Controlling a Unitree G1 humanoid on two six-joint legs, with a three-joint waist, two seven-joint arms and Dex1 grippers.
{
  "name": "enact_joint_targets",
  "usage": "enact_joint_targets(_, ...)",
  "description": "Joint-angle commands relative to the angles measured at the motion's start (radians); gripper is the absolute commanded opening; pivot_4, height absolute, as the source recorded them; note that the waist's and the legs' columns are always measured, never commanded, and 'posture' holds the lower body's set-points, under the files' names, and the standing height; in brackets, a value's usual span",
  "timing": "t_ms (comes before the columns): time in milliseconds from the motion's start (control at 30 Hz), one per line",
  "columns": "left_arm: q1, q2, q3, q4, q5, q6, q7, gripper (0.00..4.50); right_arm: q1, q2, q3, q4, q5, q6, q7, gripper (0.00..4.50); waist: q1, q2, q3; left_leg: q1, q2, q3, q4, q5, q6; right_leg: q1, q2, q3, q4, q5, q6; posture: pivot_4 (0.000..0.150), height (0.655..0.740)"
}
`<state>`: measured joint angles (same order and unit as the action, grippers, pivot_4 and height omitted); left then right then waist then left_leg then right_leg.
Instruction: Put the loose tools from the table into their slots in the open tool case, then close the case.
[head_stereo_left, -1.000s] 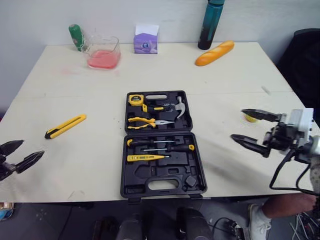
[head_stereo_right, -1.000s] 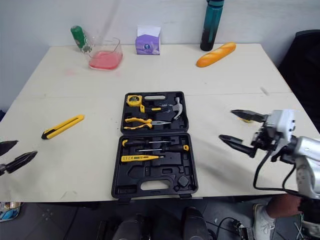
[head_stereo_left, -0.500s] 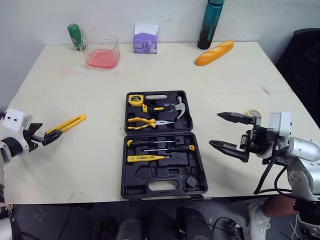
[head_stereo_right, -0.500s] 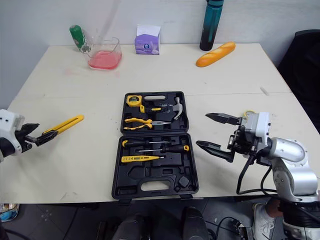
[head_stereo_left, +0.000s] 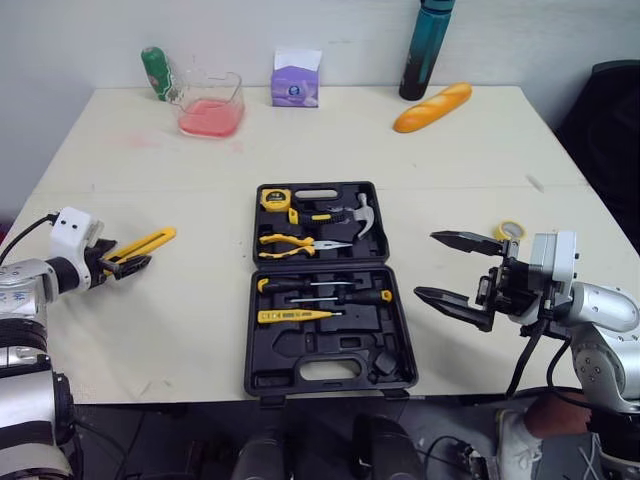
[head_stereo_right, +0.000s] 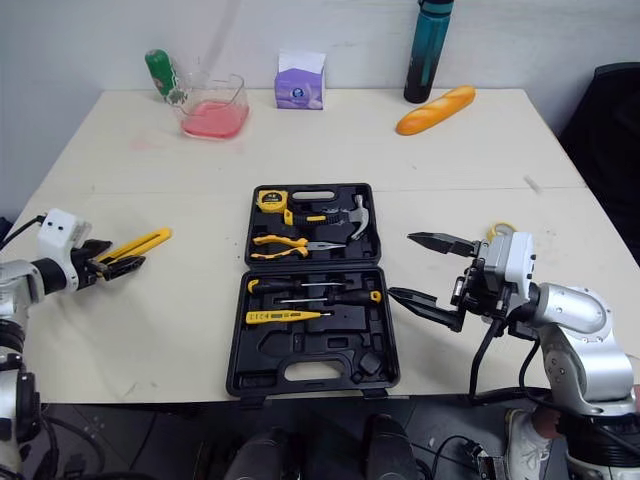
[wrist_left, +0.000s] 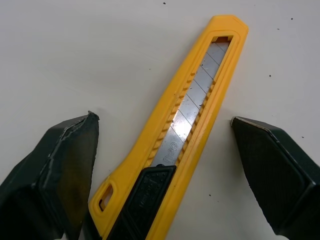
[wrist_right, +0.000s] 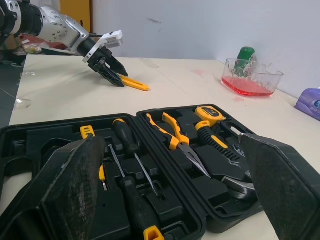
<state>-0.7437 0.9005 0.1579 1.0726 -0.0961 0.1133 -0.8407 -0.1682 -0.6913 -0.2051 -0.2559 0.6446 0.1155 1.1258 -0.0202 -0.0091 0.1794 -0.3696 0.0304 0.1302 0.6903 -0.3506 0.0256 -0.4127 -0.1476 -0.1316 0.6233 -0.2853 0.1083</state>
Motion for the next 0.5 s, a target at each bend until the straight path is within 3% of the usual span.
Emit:
enact_joint_targets(33,0.000,-0.010,-0.031,0.042,0.026,0.019,-0.062,4.46,0.006,-0.004,-0.027,-0.045,0.005,-0.012,-0.009,4.50,0.001,0.000,0.000,0.000,0.000,0.000,0.000,0.000,0.000,0.000,0.000,0.000,0.000,0.000,0.000,0.150,0.7400)
enact_joint_targets(67,0.010,-0.006,-0.041,0.038,0.032,0.019,-0.084,4.46,0.006,-0.005,-0.028,-0.046,0.005,-0.012,-0.011,4.50,0.001,0.000,0.000,0.000,0.000,0.000,0.000,0.000,0.000,0.000,0.000,0.000,0.000,0.000,0.000,0.150,0.7400)
enact_joint_targets(300,0.055,0.008,-0.042,0.012,0.036,-0.002,-0.101,1.46,0.001,-0.004,-0.025,-0.043,0.003,-0.014,-0.015,4.50,-0.003,0.001,0.000,0.001,0.000,0.000,0.000,0.000,0.000,0.000,0.000,0.001,0.001,0.000,0.000,0.150,0.7400)
enact_joint_targets(500,0.129,0.016,0.008,-0.059,-0.001,-0.045,-0.081,1.39,-0.015,0.002,-0.007,-0.025,-0.004,-0.016,-0.004,4.50,-0.009,0.002,-0.001,0.002,0.001,0.001,0.000,0.000,0.000,0.000,0.000,0.001,0.002,0.000,0.000,0.150,0.7400)
